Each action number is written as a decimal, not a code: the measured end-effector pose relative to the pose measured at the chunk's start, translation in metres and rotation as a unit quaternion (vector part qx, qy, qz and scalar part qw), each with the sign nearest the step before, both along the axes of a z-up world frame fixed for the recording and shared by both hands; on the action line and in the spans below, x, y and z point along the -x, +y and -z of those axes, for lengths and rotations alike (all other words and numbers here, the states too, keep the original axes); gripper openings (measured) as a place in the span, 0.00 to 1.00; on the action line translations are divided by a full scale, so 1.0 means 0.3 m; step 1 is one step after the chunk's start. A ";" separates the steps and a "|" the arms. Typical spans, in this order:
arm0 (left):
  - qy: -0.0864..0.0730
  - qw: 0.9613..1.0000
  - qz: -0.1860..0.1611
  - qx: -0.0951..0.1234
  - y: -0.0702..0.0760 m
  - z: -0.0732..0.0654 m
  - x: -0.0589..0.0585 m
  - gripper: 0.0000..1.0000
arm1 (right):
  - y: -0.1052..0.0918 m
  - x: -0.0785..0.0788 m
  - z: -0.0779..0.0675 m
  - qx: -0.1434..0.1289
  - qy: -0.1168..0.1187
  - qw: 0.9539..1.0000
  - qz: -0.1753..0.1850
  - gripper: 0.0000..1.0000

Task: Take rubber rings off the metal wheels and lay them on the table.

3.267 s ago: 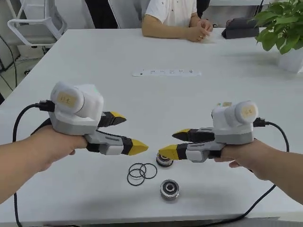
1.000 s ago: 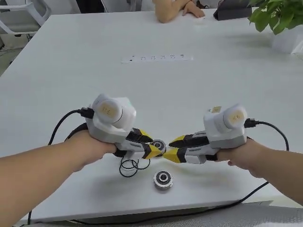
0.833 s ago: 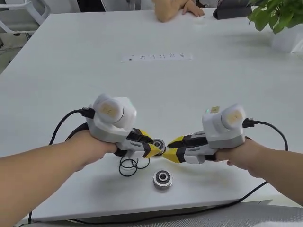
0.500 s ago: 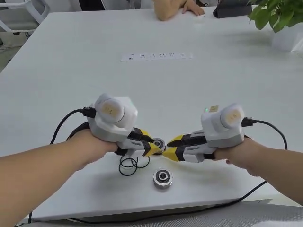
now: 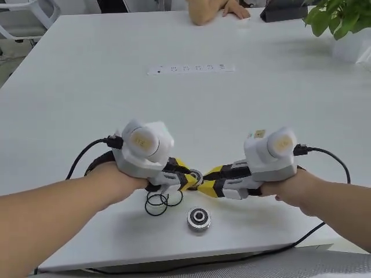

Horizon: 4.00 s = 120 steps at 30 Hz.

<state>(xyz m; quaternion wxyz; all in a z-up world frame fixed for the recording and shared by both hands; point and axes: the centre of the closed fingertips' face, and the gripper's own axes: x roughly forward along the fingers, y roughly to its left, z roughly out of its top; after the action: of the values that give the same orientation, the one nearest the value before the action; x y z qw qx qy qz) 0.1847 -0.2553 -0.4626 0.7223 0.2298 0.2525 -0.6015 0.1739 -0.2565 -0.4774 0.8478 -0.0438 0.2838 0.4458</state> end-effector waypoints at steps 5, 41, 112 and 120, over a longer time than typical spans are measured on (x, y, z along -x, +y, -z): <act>0.001 1.000 -0.004 0.003 0.001 -0.001 -0.003 0.07 | 0.000 0.000 0.001 0.003 -0.002 1.000 -0.001 0.14; -0.006 1.000 -0.019 -0.001 -0.001 -0.005 -0.006 0.07 | -0.035 -0.014 -0.044 -0.100 0.071 0.988 0.094 0.00; -0.008 1.000 -0.025 -0.006 0.011 -0.024 0.012 0.16 | 0.007 0.009 -0.106 -0.137 0.067 0.985 0.076 0.00; -0.017 0.999 -0.033 0.018 0.041 -0.086 -0.001 0.27 | 0.001 -0.004 -0.122 -0.147 0.065 0.984 0.079 0.00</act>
<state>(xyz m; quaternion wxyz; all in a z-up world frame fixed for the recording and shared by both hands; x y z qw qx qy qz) 0.1851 -0.2428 -0.4367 0.7500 0.2190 0.2366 -0.5776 0.1750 -0.2562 -0.4409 0.8575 0.1324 0.2720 0.4161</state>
